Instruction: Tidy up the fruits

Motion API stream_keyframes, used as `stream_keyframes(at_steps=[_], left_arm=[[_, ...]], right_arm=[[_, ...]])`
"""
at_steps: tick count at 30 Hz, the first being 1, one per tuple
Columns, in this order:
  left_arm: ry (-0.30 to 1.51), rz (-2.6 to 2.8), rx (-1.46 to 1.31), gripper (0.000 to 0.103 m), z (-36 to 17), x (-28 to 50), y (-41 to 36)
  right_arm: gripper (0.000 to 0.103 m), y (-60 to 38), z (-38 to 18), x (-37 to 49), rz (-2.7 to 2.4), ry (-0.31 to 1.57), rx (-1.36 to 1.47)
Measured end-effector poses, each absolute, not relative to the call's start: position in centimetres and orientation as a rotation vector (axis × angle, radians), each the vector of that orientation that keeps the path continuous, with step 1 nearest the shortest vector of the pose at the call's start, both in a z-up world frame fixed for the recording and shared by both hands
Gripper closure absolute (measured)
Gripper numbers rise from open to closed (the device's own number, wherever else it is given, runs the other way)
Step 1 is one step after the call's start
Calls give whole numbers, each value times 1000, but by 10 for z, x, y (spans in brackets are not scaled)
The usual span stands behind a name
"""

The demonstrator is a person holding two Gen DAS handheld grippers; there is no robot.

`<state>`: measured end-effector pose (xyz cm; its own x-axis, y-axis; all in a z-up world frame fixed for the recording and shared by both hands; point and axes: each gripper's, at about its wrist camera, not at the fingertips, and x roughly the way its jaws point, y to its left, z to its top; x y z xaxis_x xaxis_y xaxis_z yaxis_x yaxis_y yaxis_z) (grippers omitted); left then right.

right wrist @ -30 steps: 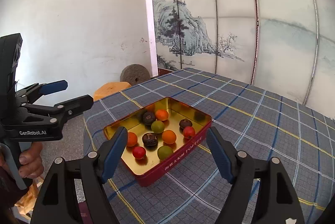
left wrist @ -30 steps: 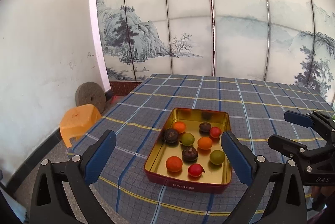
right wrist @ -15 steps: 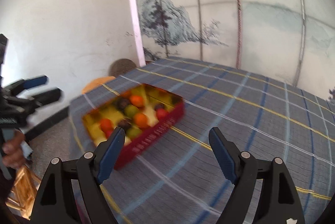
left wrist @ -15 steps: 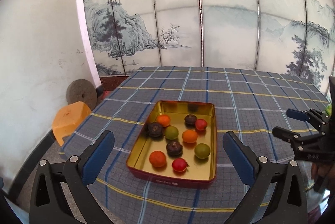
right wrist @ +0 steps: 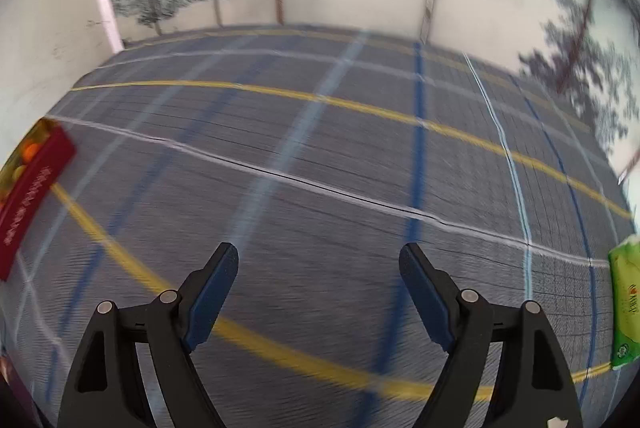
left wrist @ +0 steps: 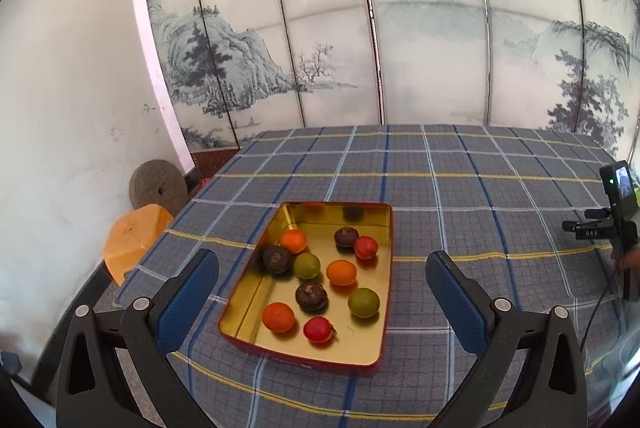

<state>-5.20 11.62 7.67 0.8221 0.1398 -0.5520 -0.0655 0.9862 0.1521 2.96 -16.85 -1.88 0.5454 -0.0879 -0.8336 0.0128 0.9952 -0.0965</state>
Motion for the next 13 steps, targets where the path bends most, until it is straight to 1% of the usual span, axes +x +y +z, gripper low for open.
stream_keyframes(at_steps=[1,3,7,13], left_arm=[[602,109,126,0,77,-50,115],[607,118,130,0,78,-47,112],[621,136,133,0,78,-41,107],[637,153,92,0,77,-35,116]], right_arm=[[21,-177,-23,33,-69,1004,-83],[1,-194,-30,41,-63,1015,-58],[0,-218,-32,58,-60,1016,-59],[0,-218,-30,61,-66,1016,-57]])
